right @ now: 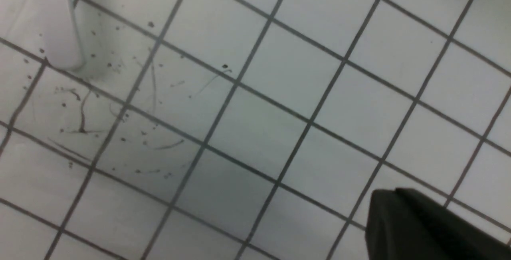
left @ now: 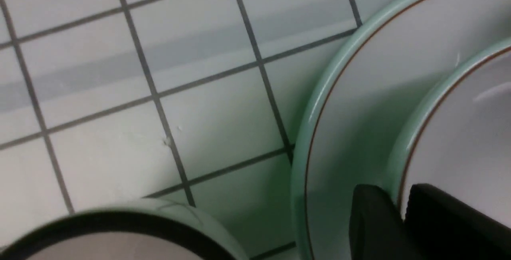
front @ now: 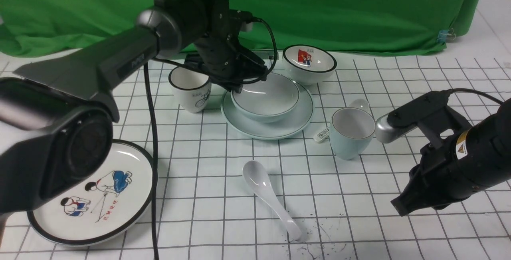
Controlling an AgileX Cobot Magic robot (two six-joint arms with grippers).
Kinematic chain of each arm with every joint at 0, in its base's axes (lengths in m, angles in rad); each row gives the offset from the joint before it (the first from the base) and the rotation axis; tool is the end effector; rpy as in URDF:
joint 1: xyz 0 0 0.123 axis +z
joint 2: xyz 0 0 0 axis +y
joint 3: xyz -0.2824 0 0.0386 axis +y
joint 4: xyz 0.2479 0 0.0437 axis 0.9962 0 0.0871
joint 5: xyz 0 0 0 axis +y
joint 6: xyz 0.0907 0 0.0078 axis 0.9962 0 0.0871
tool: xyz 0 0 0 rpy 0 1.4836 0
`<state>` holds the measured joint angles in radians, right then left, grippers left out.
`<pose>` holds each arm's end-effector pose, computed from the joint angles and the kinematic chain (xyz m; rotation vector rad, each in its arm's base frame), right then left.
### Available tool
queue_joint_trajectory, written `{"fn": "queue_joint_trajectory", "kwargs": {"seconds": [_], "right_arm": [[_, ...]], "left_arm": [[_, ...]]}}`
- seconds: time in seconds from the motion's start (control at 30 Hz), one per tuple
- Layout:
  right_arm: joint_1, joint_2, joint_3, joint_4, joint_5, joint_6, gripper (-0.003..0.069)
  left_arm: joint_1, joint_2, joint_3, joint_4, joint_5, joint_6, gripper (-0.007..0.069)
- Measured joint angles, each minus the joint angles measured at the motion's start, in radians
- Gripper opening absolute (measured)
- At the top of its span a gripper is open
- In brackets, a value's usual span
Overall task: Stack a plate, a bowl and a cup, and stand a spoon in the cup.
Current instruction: Use the left arm to put the blue rice bowl into the blue large plate in the middle, then use the right arm to grab a blue teacup
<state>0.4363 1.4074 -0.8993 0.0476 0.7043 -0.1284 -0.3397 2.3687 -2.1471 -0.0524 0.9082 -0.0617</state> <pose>0.2427 0.1163 0.2433 -0.7151 2.6072 0.1461 0.4950 -0.1789 0.2021 0.3365 2.6047 -0.2060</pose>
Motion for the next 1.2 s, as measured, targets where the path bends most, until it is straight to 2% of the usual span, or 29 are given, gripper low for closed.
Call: {"fn": "queue_joint_trajectory", "kwargs": {"seconds": [0.07,0.2,0.27,0.33,0.4,0.5,0.57,0.67,0.7,0.73,0.77,0.8,0.9,0.97,1.1,1.13,1.2], "right_arm": [[0.000,0.000,0.000,0.000,0.000,0.000,0.0026],[0.000,0.000,-0.003,0.000,0.005,0.000,0.0045],[0.000,0.001,-0.013,0.002,0.023,0.000,0.0066],[-0.001,0.000,-0.049,0.003,0.047,0.000,0.0148],[-0.003,0.001,-0.087,0.003,0.044,0.000,0.0239],[-0.015,0.019,-0.154,0.001,0.002,0.000,0.0382],[-0.030,0.057,-0.209,0.002,-0.036,0.000,0.0467],[-0.060,0.164,-0.322,0.001,-0.040,0.001,0.0495],[-0.068,0.198,-0.353,0.001,-0.035,0.004,0.0495],[-0.074,0.215,-0.368,0.001,-0.033,0.004,0.0494],[-0.085,0.274,-0.420,0.001,-0.019,0.005,0.0485],[-0.092,0.312,-0.453,0.001,-0.012,0.006,0.0475],[-0.099,0.389,-0.516,0.000,0.004,0.006,0.0444],[-0.099,0.450,-0.556,0.000,0.025,0.006,0.0395],[-0.099,0.503,-0.569,-0.005,0.034,0.002,0.0346],[-0.099,0.505,-0.569,-0.007,0.034,0.002,0.0340],[-0.099,0.513,-0.569,-0.019,0.035,-0.001,0.0260]], "left_arm": [[0.000,0.001,0.000,-0.004,-0.009,-0.001,0.0166],[0.000,-0.006,-0.001,-0.053,-0.005,0.016,0.0372],[0.000,-0.017,-0.001,-0.053,-0.001,0.021,0.0407],[0.000,-0.066,-0.001,-0.036,0.010,0.028,0.0454],[0.000,-0.136,-0.001,0.008,0.026,0.036,0.0457],[0.000,-0.284,0.004,0.079,0.053,0.053,0.0389],[0.001,-0.419,0.037,0.093,0.057,0.088,0.0282],[0.001,-0.597,0.154,0.052,0.051,0.132,0.0113],[0.001,-0.659,0.213,0.036,0.043,0.146,0.0057],[0.001,-0.684,0.226,0.032,0.043,0.148,0.0047],[0.001,-0.766,0.324,0.001,0.023,0.157,-0.0003],[0.001,-0.821,0.401,-0.012,0.003,0.161,-0.0020],[0.001,-0.933,0.596,-0.023,-0.056,0.165,-0.0034],[0.001,-1.044,0.798,-0.023,-0.125,0.164,-0.0037],[0.001,-1.176,1.052,-0.024,-0.200,0.140,-0.0037],[0.001,-1.182,1.052,-0.026,-0.200,0.139,-0.0037],[0.001,-1.239,1.177,-0.036,-0.264,0.123,-0.0037]]}}
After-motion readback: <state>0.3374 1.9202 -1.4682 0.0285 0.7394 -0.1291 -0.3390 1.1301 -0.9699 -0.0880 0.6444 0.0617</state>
